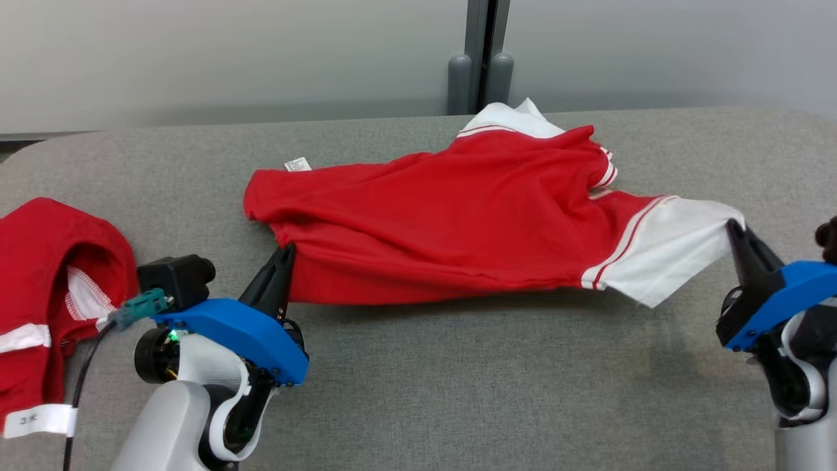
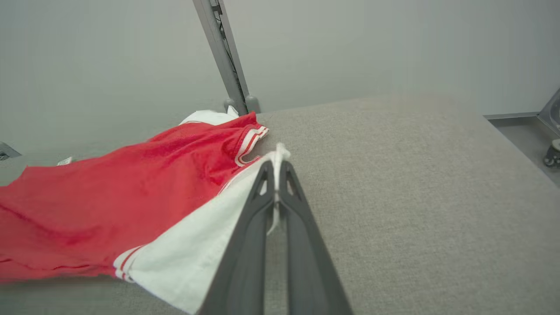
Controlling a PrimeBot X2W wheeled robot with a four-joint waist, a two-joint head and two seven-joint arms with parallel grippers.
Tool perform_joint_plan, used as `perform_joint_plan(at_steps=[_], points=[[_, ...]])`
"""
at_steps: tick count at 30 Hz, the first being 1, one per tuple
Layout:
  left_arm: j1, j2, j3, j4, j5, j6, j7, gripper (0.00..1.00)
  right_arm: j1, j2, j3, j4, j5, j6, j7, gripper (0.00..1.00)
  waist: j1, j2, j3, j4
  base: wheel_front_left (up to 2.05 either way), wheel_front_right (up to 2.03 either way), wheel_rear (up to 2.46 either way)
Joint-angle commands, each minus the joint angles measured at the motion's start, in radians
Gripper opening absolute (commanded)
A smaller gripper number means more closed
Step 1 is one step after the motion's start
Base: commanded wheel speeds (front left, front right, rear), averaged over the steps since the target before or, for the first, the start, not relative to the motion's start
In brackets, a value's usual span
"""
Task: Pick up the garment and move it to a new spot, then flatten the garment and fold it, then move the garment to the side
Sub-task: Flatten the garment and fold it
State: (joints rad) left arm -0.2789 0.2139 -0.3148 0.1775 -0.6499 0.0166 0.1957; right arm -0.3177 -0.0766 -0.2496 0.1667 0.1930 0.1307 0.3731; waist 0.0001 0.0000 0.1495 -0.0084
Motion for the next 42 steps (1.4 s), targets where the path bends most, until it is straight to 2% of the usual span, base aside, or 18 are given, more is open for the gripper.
perform_joint_plan(at_steps=[1, 7, 12, 17, 20, 24, 29, 30, 37, 42], points=[[0.021, -0.002, 0.021, -0.047, -0.04, -0.014, 0.006, 0.0, 0.017, -0.01, -0.005, -0.063, 0.028, 0.0, 0.009, 0.0, -0.0001, 0.0, -0.018, -0.001, 0.0, 0.0, 0.0], [0.049, 0.039, 0.075, -0.261, -0.155, -0.036, 0.091, 0.0, 0.033, -0.01, -0.028, -0.364, 0.094, 0.0, 0.058, 0.0, -0.0001, 0.0, -0.047, -0.006, 0.0, 0.0, 0.0], [0.047, 0.09, 0.122, -0.45, -0.249, -0.007, 0.214, 0.0, -0.015, -0.044, -0.04, -0.577, 0.123, 0.0, 0.119, 0.0, -0.0001, 0.0, -0.047, -0.009, 0.0, 0.0, 0.0], [-0.016, 0.115, 0.178, -0.575, -0.357, 0.041, 0.319, 0.0, -0.115, -0.106, -0.067, -0.666, 0.144, 0.0, 0.188, 0.0, -0.0001, 0.0, -0.006, -0.003, 0.0, 0.0, 0.0], [-0.072, 0.122, 0.202, -0.576, -0.394, 0.063, 0.355, 0.0, -0.199, -0.14, -0.074, -0.616, 0.173, 0.0, 0.223, 0.0, -0.0001, 0.0, 0.034, -0.001, 0.0, 0.0, 0.0], [-0.17, 0.118, 0.217, -0.49, -0.401, 0.078, 0.365, 0.0, -0.336, -0.158, -0.047, -0.467, 0.2, 0.0, 0.239, 0.0, -0.0001, 0.0, 0.107, -0.01, 0.0, 0.0, 0.0], [-0.344, 0.121, 0.214, -0.319, -0.345, 0.066, 0.324, 0.0, -0.558, -0.133, 0.011, -0.231, 0.203, 0.0, 0.14, 0.0, -0.0001, 0.0, 0.216, -0.037, 0.0, 0.0, 0.0], [-0.344, 0.121, 0.214, -0.319, -0.345, 0.066, 0.324, 0.0, -0.558, -0.133, 0.011, -0.231, 0.203, 0.0, 0.14, 0.0, -0.0001, 0.0, 0.216, -0.037, 0.0, 0.0, 0.0], [-0.622, 0.121, 0.227, -0.096, -0.249, 0.014, 0.182, 0.0, -0.874, -0.114, 0.105, 0.016, 0.183, 0.0, -0.145, 0.0, -0.0001, 0.0, 0.303, -0.073, 0.0, 0.0, 0.0], [-0.779, 0.115, 0.249, 0.013, -0.204, -0.029, 0.052, 0.0, -1.038, -0.126, 0.162, 0.11, 0.196, 0.0, -0.369, 0.0, -0.0001, 0.0, 0.318, -0.093, 0.0, 0.0, 0.0]])
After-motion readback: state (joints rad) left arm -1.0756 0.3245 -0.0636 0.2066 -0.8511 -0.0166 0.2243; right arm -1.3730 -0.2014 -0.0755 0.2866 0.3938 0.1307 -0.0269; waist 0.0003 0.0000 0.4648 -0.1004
